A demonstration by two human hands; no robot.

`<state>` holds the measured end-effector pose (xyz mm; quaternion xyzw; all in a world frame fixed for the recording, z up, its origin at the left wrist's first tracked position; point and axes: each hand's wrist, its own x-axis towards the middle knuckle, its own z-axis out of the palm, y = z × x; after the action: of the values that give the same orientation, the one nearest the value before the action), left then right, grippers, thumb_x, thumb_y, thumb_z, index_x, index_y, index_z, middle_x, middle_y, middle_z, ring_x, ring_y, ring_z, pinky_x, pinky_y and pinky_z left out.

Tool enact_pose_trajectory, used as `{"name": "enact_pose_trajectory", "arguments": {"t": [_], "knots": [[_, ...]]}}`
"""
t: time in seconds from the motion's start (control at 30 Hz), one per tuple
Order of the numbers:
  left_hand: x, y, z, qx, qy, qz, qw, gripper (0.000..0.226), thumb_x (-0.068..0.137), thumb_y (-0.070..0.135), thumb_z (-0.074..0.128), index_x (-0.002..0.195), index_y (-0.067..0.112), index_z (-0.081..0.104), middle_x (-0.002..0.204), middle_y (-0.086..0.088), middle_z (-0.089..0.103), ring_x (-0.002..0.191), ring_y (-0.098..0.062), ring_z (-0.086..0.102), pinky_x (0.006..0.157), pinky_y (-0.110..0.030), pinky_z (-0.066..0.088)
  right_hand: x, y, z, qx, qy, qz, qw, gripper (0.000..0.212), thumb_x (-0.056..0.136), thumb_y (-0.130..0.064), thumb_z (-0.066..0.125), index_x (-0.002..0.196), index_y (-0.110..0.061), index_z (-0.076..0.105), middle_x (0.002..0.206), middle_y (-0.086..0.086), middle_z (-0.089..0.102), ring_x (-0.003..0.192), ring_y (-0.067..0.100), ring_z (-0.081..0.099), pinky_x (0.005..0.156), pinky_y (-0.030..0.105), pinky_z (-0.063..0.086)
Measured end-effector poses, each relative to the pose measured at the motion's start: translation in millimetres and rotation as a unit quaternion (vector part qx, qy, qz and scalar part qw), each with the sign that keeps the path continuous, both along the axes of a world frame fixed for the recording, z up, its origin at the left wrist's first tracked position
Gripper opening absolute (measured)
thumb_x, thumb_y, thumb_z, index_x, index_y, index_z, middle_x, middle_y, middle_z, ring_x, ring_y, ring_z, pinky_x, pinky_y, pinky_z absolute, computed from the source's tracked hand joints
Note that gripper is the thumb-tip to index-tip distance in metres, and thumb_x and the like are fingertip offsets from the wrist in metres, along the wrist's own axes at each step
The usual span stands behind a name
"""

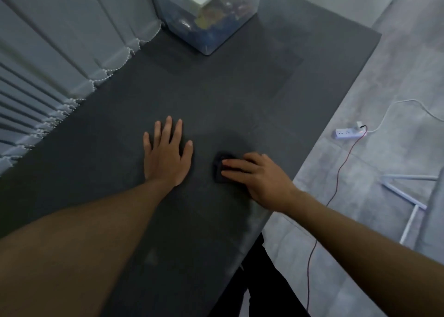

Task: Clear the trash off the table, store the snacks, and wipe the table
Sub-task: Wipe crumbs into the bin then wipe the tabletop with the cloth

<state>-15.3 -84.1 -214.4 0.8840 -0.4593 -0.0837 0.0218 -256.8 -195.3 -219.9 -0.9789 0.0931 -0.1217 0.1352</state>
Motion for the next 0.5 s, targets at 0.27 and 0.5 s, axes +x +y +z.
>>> {"name": "enact_pose_trajectory", "arguments": {"t": [0.27, 0.5], "knots": [[-15.6, -15.9, -4.4, 0.001, -0.010, 0.001, 1.000, 0.067, 0.099, 0.056, 0.021, 0.158, 0.027, 0.009, 0.166, 0.000, 0.003, 0.152, -0.025, -0.004, 0.123, -0.049, -0.002, -3.5, 26.4, -8.0, 0.058, -0.059, -0.278, 0.957, 0.049, 0.087, -0.004, 0.048, 0.127, -0.026, 0.068, 0.142, -0.005, 0.056, 0.106, 0.031, 0.050, 0.083, 0.041, 0.044], [-9.8, -40.3, 8.0, -0.023, -0.008, 0.008, 1.000, 0.063, 0.100, 0.047, 0.030, 0.157, 0.023, 0.017, 0.160, -0.007, 0.021, 0.152, -0.027, 0.002, 0.123, -0.049, 0.000, -33.3, 2.8, -4.0, 0.010, 0.005, -0.009, 1.000, 0.051, 0.085, -0.011, 0.050, 0.132, -0.026, 0.063, 0.147, -0.005, 0.051, 0.114, 0.032, 0.054, 0.084, 0.041, 0.045]]}}
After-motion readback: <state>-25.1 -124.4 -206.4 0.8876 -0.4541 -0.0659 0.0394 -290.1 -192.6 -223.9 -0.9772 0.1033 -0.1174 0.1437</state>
